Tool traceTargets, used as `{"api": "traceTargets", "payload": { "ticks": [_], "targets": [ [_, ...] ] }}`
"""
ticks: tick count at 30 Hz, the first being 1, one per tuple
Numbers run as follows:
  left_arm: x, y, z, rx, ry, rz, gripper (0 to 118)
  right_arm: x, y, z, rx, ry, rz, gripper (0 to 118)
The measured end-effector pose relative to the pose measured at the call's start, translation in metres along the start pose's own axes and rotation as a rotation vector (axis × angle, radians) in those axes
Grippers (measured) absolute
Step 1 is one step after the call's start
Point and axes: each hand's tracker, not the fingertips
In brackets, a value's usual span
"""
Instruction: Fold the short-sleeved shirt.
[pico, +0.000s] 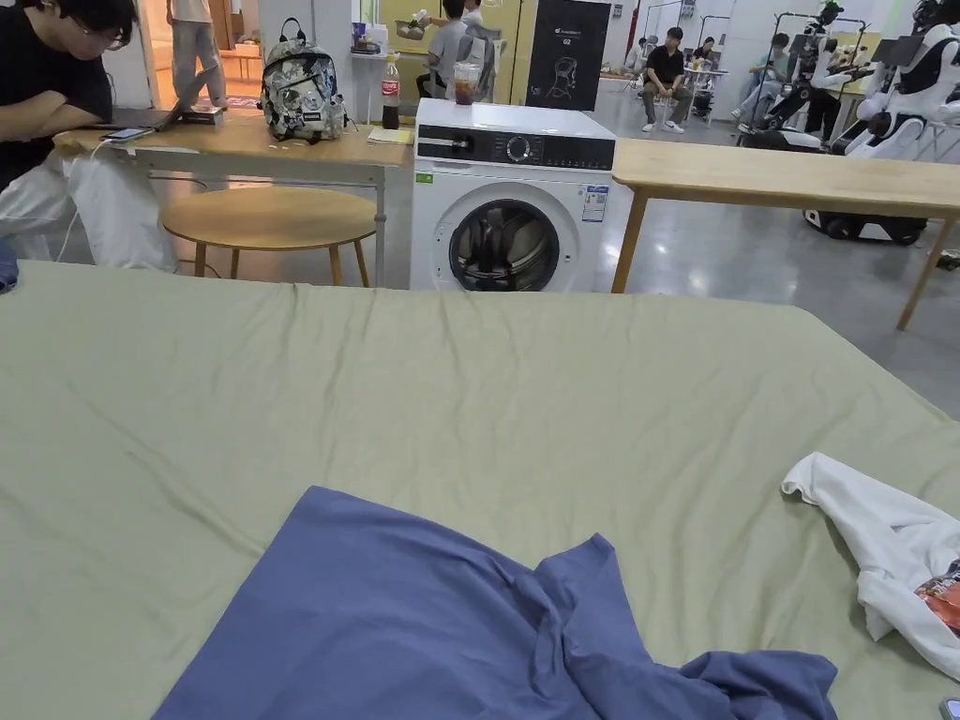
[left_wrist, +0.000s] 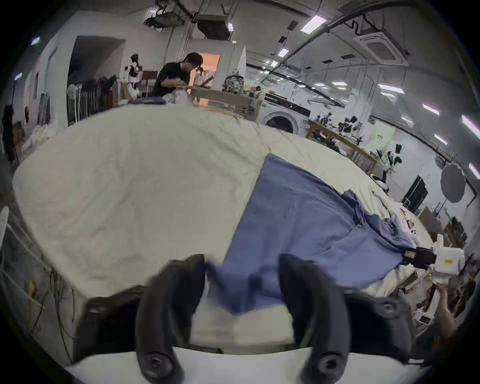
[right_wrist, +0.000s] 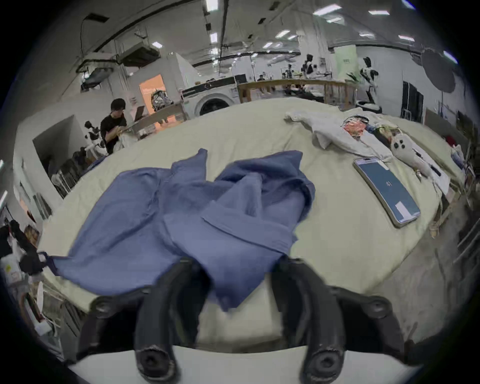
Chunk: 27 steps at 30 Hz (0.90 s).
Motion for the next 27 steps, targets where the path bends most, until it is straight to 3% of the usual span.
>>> {"api": "traceTargets", "payload": {
  "ticks": [6, 9, 16, 17, 18, 19, 20, 22, 27],
  "targets": [
    [0.019, 0.021, 0.044, 0.1, 0.003, -0.071, 62, 0.017, -0.004, 0.044, 0.075, 0.006, -0.021, 52],
    [0.037, 0.038, 0.07, 0.19, -0.013, -0.113, 62, 0.002, 0.015, 0.072, 0.189, -0.015, 0.039, 53],
    [0.044, 0.057, 0.103, 0.413, -0.077, -0.153, 61, -0.056, 0.066, 0.11, 0.396, 0.097, 0.199, 54],
    [0.045, 0.06, 0.106, 0.433, -0.074, -0.154, 58, -0.063, 0.071, 0.111, 0.401, 0.128, 0.217, 54],
    [0.046, 0.059, 0.106, 0.441, -0.077, -0.156, 43, -0.068, 0.075, 0.11, 0.402, 0.164, 0.226, 50],
    [0.045, 0.061, 0.106, 0.448, -0.091, -0.159, 9, -0.074, 0.078, 0.11, 0.406, 0.198, 0.229, 25],
    [0.044, 0.064, 0.106, 0.44, -0.103, -0.155, 0, -0.078, 0.08, 0.109, 0.411, 0.228, 0.228, 1],
    [0.048, 0.062, 0.106, 0.46, -0.106, -0.152, 0, -0.085, 0.08, 0.105, 0.421, 0.198, 0.218, 0],
    [0.037, 0.053, 0.094, 0.325, -0.029, -0.151, 0, -0.088, 0.08, 0.097, 0.378, 0.233, 0.215, 0]
  ]
}}
